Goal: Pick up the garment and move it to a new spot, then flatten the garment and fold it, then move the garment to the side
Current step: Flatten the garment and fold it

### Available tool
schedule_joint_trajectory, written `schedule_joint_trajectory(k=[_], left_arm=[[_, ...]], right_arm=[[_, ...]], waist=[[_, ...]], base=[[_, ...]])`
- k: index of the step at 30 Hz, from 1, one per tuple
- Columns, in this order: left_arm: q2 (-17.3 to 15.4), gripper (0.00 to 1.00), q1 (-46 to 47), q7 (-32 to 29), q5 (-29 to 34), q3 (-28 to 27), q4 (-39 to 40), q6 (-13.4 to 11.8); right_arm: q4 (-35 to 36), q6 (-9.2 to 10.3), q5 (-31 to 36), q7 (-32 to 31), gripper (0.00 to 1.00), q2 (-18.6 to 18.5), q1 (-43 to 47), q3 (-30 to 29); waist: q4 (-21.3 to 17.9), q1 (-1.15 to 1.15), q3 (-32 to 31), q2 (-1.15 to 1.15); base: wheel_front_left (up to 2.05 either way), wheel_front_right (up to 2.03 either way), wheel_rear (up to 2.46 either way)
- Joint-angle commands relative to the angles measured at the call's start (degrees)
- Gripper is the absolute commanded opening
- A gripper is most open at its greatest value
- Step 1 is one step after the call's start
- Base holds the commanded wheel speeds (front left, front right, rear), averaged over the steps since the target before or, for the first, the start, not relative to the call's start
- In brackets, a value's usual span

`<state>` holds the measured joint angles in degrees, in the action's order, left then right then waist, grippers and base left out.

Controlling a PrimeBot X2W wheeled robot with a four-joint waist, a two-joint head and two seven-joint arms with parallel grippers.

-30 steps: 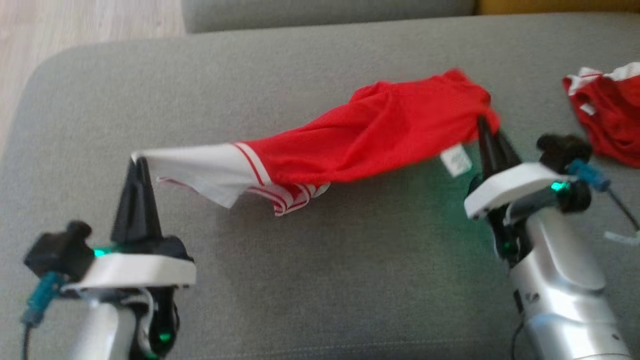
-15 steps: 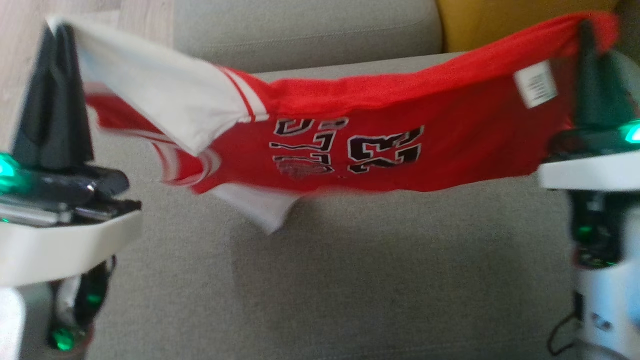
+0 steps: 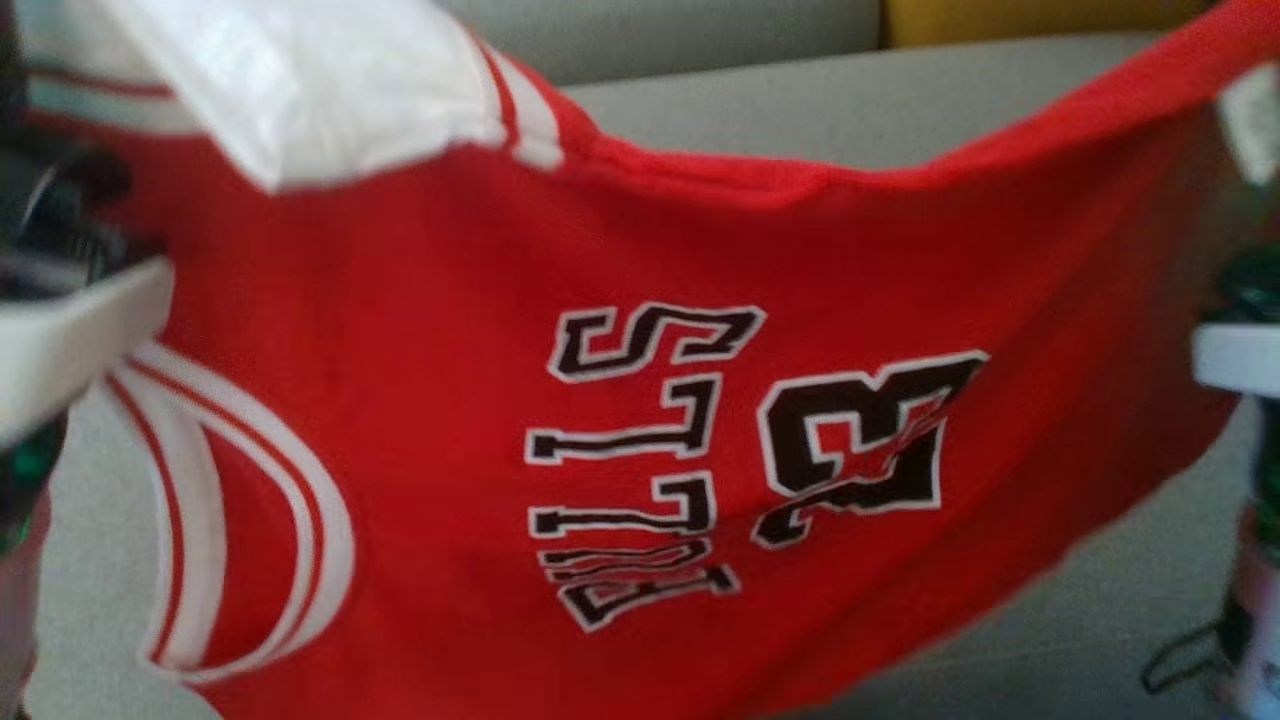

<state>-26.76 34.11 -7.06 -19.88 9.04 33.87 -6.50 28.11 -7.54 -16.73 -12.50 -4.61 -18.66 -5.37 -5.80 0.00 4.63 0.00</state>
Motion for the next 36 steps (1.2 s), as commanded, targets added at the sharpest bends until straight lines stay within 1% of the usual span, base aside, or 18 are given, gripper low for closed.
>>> schedule_joint_trajectory(k=[1, 3, 6, 8, 10, 11, 12, 16, 20, 22, 24, 28, 32, 36], left_arm=[[-2.2, 0.00, 4.7, -0.6, -0.3, -1.0, -2.9, 0.9], [-2.0, 0.00, 7.9, -0.2, -0.3, 0.0, -7.5, 2.1], [-1.6, 0.00, 14.8, 1.2, 0.7, 1.8, -15.5, 4.0], [-0.7, 0.00, 20.5, 2.8, 1.9, 3.3, -21.6, 5.2], [0.7, 0.00, 26.2, 4.9, 3.4, 4.6, -28.3, 5.8], [1.5, 0.00, 28.9, 6.1, 4.0, 5.1, -31.5, 5.8], [1.5, 0.00, 28.9, 6.1, 4.0, 5.1, -31.5, 5.8], [4.1, 0.00, 38.6, 10.1, 6.6, 6.5, -43.2, 5.4], [7.2, 0.00, 43.4, 13.7, 7.2, 7.7, -52.9, 4.9], [8.9, 0.00, 43.5, 15.5, 6.4, 7.9, -56.2, 4.8], [10.2, 0.00, 42.3, 17.4, 5.6, 8.3, -58.6, 5.3], [12.3, 0.00, 37.8, 20.4, 3.3, 8.1, -60.3, 6.2], [13.6, 0.00, 31.0, 21.7, 1.2, 7.4, -59.3, 7.3], [14.2, 0.00, 24.5, 22.0, -0.1, 5.9, -54.9, 7.9]], right_arm=[[-1.7, 0.05, -0.9, -1.1, 0.00, -0.1, -5.0, 2.4], [-6.2, 0.05, -1.3, -1.1, 0.00, -0.1, -8.2, 3.0], [-14.3, 0.05, -1.0, 0.0, 0.00, -0.2, -15.8, 3.9], [-20.4, 0.05, 0.4, 2.0, 0.00, -0.5, -21.9, 4.3], [-27.4, 0.05, 2.2, 5.3, 0.00, -0.4, -28.1, 4.2], [-31.1, 0.05, 3.3, 7.1, 0.00, -0.2, -31.0, 4.1], [-31.1, 0.05, 3.3, 7.1, 0.00, -0.2, -31.0, 4.1], [-45.8, 0.05, 8.0, 13.1, 0.00, 0.6, -41.5, 3.5], [-59.5, 0.05, 12.0, 17.7, 0.00, 1.2, -48.2, 1.6], [-65.3, 0.05, 14.0, 19.6, 0.00, 1.3, -50.1, 0.3], [-70.7, 0.05, 15.6, 21.6, 0.00, 1.4, -51.2, -1.2], [-78.8, 0.05, 17.3, 24.8, 0.00, 1.6, -51.6, -3.7], [-84.0, 0.05, 18.3, 26.6, 0.00, 1.6, -50.0, -4.7], [-85.9, 0.05, 17.7, 27.3, 0.00, 1.7, -49.4, -5.0]], waist=[[0.4, 0.00, 4.1, 0.00], [0.7, 0.00, 6.6, 0.00], [1.1, 0.00, 10.4, 0.00], [1.6, 0.00, 12.1, 0.00], [1.9, 0.00, 12.6, 0.00], [2.0, 0.00, 12.7, 0.00], [2.0, 0.00, 12.7, 0.00], [2.8, 0.00, 14.6, 0.00], [4.4, 0.00, 17.5, 0.00], [5.4, 0.00, 19.7, 0.00], [6.3, 0.00, 21.9, 0.00], [8.0, 0.00, 26.4, 0.00], [8.6, 0.00, 28.0, 0.00], [8.4, 0.00, 28.6, 0.00]], base=[[0.00, 0.00, 0.00], [0.00, 0.00, 0.00], [0.00, 0.00, 0.00], [0.00, 0.00, 0.00], [0.00, 0.00, 0.00], [0.00, 0.00, 0.00], [0.00, 0.00, 0.00], [0.00, 0.00, 0.00], [0.00, 0.00, 0.00], [0.00, 0.00, 0.00], [0.00, 0.00, 0.00], [0.00, 0.00, 0.00], [0.00, 0.00, 0.00], [0.00, 0.00, 0.00]])
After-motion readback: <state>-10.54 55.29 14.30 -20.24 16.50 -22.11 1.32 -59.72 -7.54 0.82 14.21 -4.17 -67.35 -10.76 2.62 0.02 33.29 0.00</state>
